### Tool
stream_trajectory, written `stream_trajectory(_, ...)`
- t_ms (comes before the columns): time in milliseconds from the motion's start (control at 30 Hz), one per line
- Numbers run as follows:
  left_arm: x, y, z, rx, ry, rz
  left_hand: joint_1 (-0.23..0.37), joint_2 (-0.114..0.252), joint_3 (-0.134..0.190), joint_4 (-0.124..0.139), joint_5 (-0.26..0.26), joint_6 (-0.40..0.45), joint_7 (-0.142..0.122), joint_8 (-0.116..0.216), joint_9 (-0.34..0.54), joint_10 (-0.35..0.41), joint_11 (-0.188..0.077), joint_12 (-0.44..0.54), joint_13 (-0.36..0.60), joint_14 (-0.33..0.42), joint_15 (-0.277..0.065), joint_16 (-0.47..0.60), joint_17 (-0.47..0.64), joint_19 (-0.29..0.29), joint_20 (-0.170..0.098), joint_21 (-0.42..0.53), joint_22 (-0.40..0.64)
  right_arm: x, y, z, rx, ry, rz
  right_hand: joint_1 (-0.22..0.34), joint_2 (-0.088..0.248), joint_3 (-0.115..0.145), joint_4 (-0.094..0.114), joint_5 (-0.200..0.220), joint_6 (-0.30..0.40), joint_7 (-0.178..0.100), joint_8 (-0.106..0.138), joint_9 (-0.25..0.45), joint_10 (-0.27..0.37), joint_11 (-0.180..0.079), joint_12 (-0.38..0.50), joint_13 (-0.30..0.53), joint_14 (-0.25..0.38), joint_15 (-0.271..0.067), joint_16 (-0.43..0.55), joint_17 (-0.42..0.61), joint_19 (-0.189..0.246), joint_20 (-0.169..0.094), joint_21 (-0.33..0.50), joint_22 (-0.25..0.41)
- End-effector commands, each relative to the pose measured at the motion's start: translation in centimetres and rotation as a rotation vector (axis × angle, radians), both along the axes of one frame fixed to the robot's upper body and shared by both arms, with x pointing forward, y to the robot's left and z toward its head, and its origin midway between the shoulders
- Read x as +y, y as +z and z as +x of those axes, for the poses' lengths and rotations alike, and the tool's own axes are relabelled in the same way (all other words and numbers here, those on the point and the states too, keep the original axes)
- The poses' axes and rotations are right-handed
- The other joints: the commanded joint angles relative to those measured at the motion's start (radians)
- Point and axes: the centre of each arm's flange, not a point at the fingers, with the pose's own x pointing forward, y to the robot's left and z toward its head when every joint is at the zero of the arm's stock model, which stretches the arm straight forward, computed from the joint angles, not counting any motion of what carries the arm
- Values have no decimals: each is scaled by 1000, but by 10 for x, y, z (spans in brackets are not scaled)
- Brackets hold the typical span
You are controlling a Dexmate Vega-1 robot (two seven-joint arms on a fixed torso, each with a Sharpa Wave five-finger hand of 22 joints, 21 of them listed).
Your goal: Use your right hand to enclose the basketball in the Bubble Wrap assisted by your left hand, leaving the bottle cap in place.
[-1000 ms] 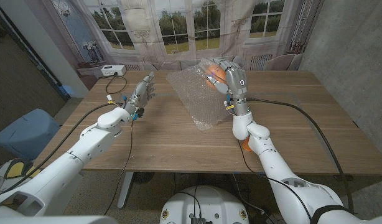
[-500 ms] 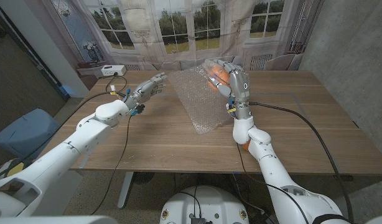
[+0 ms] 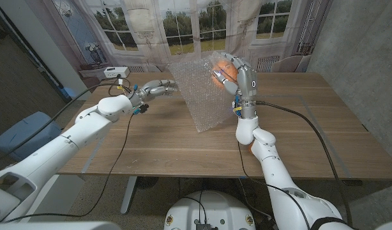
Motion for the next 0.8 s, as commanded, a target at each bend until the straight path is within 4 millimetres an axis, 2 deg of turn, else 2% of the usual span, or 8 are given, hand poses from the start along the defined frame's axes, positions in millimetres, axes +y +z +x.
stream_trajectory(33, -35, 12, 18, 87, -238, 144, -67, -144, -102, 13, 54, -67, 33, -48, -2, -61, 18, -18, 28, -63, 32, -19, 17, -52, 5, -13, 5, 6, 13, -9, -41, 50, 11, 303, 296, 8, 3, -4, 1, 1, -4, 2, -2, 1, 7, 3, 251, -390, -4, 5, 68, -361, 10, 1)
stream_trajectory(67, -38, 14, 18, 91, -259, 175, -68, -156, -112, 13, 65, -74, 39, -52, -1, -75, 22, -23, 32, -85, 37, -27, 18, -59, 10, -15, 5, 5, 14, -8, -40, 49, 15, 303, 296, 8, 3, -4, 2, 1, -5, 2, -2, 2, 7, 3, 251, -390, -5, 6, 67, -361, 12, 1)
stream_trajectory(100, -40, 16, 17, 98, -279, 207, -64, -168, -125, 12, 83, -102, 68, -65, 0, -109, 37, -36, 38, -106, 57, -35, 20, -72, 10, -20, 4, 4, 14, -8, -39, 46, 17, 303, 296, 9, 3, -4, 1, 1, -5, 2, -2, 0, 7, 3, 252, -390, -6, 6, 67, -361, 13, 1)
stream_trajectory(200, -42, 21, 14, 125, -330, 318, -37, -154, -130, 11, 110, -134, 91, -75, 2, -148, 73, -49, 48, -163, 98, -56, 23, -94, 19, -29, 3, 2, 14, -6, -35, 36, 19, 303, 296, 9, 4, -4, 1, 1, -6, 2, -1, 3, 8, 3, 252, -389, -7, 7, 66, -361, 16, 1)
stream_trajectory(300, -40, 24, 11, 157, -302, 410, 85, -3, -58, 2, 103, -176, 105, -74, 6, -202, 101, -68, 60, -223, 128, -73, 22, -107, 25, -35, -2, 0, 14, -4, -31, 27, 20, 304, 296, 9, 3, -5, -1, 0, -9, 3, -4, -1, 8, 4, 252, -389, -10, 9, 63, -361, 21, 1)
stream_trajectory(367, -35, 22, 9, 175, -281, 416, 126, 36, -35, -8, 78, -182, 113, -73, 6, -217, 120, -74, 61, -238, 140, -79, 15, -109, 25, -36, -3, -1, 15, -3, -30, 19, 19, 304, 296, 10, 3, -6, -2, 0, -10, 3, -5, -3, 9, 5, 253, -389, -11, 10, 61, -361, 24, 1)
stream_trajectory(433, -28, 18, 7, 181, -289, 377, 132, 50, -33, -4, 56, -148, 137, -59, 7, -210, 122, -71, 63, -241, 141, -80, 9, -110, 23, -36, -4, -3, 17, -2, -31, 9, 21, 305, 294, 10, 2, -6, -2, -1, -11, 3, -6, -1, 9, 5, 253, -390, -12, 10, 60, -361, 26, 0)
stream_trajectory(800, 15, 1, -21, 154, -252, 176, 62, 87, -53, 44, 19, -91, 142, -46, 9, -170, 108, -55, 66, -225, 132, -70, 4, -107, 23, -34, -5, -31, 27, 11, -17, -109, 42, 307, 294, 11, 2, -8, 0, -2, -16, 4, -7, -1, 10, 4, 256, -389, -20, 16, 50, -361, 41, -1)
